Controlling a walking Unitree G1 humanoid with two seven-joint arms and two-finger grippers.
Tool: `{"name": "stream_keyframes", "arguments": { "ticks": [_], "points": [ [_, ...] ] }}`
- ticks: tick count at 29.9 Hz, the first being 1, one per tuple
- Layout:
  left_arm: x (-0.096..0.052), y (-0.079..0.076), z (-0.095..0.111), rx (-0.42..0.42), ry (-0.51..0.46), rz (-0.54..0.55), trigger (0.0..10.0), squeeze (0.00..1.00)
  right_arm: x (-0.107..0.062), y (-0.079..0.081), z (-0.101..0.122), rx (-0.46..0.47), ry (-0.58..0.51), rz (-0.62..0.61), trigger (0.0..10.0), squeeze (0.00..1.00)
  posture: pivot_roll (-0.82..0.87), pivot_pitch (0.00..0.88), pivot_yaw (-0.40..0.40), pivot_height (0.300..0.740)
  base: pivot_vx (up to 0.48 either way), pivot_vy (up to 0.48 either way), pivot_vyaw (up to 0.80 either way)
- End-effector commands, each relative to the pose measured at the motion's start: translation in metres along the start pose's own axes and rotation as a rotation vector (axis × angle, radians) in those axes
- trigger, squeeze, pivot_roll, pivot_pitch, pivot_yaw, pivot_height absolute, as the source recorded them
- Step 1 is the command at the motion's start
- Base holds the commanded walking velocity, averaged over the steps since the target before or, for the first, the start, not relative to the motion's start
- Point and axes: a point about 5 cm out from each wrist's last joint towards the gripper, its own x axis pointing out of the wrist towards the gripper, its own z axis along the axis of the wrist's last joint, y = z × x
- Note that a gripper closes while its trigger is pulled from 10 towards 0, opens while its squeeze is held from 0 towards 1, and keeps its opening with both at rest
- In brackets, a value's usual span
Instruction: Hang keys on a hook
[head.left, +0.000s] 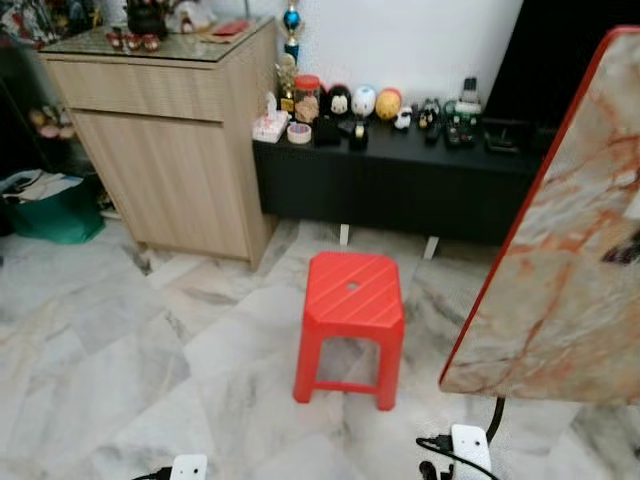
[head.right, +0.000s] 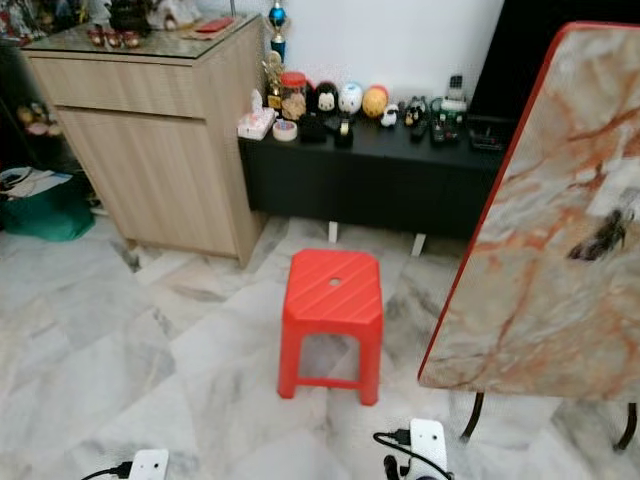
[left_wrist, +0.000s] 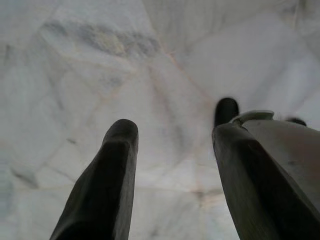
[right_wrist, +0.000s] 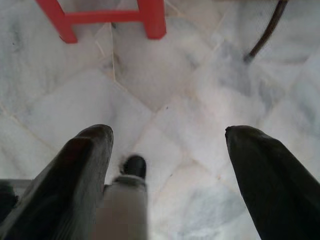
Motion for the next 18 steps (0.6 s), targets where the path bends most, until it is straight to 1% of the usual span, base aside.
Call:
{"name": "stream_keyframes", "arguments": {
  "ticks": [1, 4, 6, 7, 8, 10, 11, 14, 16, 17, 18],
  "points": [
    [0.000, 0.004, -0.002, 0.002, 0.011, 0.011, 10.0, 0.00, 0.000, 0.003, 0.001, 0.006, -0.001, 0.007, 10.0, 0.00, 0.07, 0.000, -0.028, 0.740, 0.000, 0.480, 0.00],
    [0.000, 0.004, -0.001, -0.003, 0.007, 0.012, 10.0, 0.00, 0.000, 0.003, 0.001, 0.005, -0.002, 0.009, 10.0, 0.00, 0.07, 0.000, -0.031, 0.740, 0.000, 0.480, 0.00],
    [0.000, 0.004, -0.001, -0.014, -0.001, 0.008, 10.0, 0.00, 0.000, 0.003, 0.002, 0.005, -0.002, 0.009, 10.0, 0.00, 0.07, 0.000, -0.031, 0.740, 0.000, 0.000, 0.00],
    [0.000, 0.002, -0.002, -0.044, 0.006, -0.024, 10.0, 0.00, 0.000, 0.003, 0.002, 0.004, -0.002, 0.009, 10.0, 0.00, 0.07, 0.000, -0.031, 0.740, 0.000, 0.000, 0.00],
    [0.000, 0.000, -0.002, -0.042, 0.009, -0.038, 10.0, 0.00, 0.000, 0.003, 0.002, 0.004, -0.002, 0.010, 10.0, 0.00, 0.07, 0.000, -0.031, 0.740, 0.000, 0.000, 0.00],
    [0.000, 0.000, -0.002, -0.030, 0.004, -0.037, 10.0, 0.00, 0.000, 0.003, 0.002, 0.005, -0.002, 0.010, 10.0, 0.00, 0.07, 0.000, -0.031, 0.740, 0.000, 0.000, 0.00],
    [0.000, 0.001, -0.002, -0.064, 0.000, -0.032, 10.0, 0.00, 0.000, 0.003, 0.002, 0.005, -0.002, 0.010, 10.0, 0.00, 0.07, 0.000, -0.031, 0.740, 0.000, 0.000, 0.00],
    [0.000, 0.001, -0.001, -0.081, -0.001, -0.028, 10.0, 0.00, 0.000, 0.003, 0.002, 0.005, -0.002, 0.010, 10.0, 0.00, 0.07, 0.000, -0.034, 0.740, 0.000, 0.000, 0.00],
    [0.000, 0.008, -0.002, -0.081, -0.004, -0.017, 10.0, 0.00, 0.000, 0.003, 0.002, 0.006, -0.002, 0.010, 10.0, 0.00, 0.07, 0.000, -0.033, 0.740, 0.000, 0.000, 0.00],
    [-0.002, 0.020, -0.007, -0.094, -0.005, -0.011, 10.0, 0.00, 0.000, 0.003, 0.002, 0.006, -0.002, 0.011, 10.0, 0.00, 0.07, 0.000, -0.033, 0.740, 0.000, 0.000, 0.00],
    [-0.002, 0.020, -0.007, -0.094, -0.005, -0.011, 10.0, 0.00, 0.000, 0.003, 0.002, 0.006, -0.002, 0.011, 10.0, 0.00, 0.07, 0.000, -0.033, 0.740, 0.000, 0.000, 0.00]
  ]
}}
